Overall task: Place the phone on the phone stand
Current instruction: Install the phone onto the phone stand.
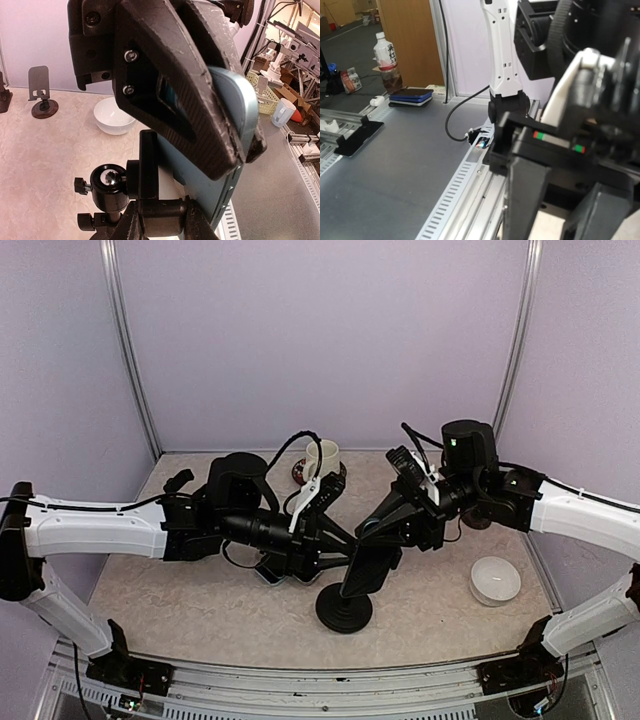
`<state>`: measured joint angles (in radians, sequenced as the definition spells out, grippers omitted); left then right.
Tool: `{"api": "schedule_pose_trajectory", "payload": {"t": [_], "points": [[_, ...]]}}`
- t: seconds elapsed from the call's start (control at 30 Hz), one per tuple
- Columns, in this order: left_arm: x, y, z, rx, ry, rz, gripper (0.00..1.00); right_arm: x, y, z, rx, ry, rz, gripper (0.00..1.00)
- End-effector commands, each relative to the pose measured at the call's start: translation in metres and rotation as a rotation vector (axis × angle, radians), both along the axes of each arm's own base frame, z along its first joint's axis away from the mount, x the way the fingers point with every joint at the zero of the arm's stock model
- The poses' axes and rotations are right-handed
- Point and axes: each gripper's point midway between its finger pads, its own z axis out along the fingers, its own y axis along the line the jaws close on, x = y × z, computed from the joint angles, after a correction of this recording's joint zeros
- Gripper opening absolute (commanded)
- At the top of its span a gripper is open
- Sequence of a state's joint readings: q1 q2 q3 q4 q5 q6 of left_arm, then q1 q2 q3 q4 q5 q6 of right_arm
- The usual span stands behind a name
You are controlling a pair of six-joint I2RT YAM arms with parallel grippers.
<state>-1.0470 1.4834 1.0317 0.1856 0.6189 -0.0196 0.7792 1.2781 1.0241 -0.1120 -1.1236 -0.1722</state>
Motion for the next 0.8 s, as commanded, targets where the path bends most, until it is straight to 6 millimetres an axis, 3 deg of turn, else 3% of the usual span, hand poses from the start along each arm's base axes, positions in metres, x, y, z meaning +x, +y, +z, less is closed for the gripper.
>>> {"api": "schedule_pose_trajectory", "payload": {"t": [0.0,0.37,0.77], "points": [[-0.055,0.038,0.099,-0.256,-0.122,-0.202,0.00,0.050,-0.029,-0.061,-0.240,0.173,-0.259,0.00],[-0.060,0.042,0.106,-0.255,-0.087,-0.211,0.00,0.053,-0.027,-0.075,-0.285,0.178,-0.246,0.00],[-0.069,0.051,0.108,-0.236,-0.033,-0.240,0.00,0.051,-0.026,-0.076,-0.287,0.165,-0.210,0.00]]}}
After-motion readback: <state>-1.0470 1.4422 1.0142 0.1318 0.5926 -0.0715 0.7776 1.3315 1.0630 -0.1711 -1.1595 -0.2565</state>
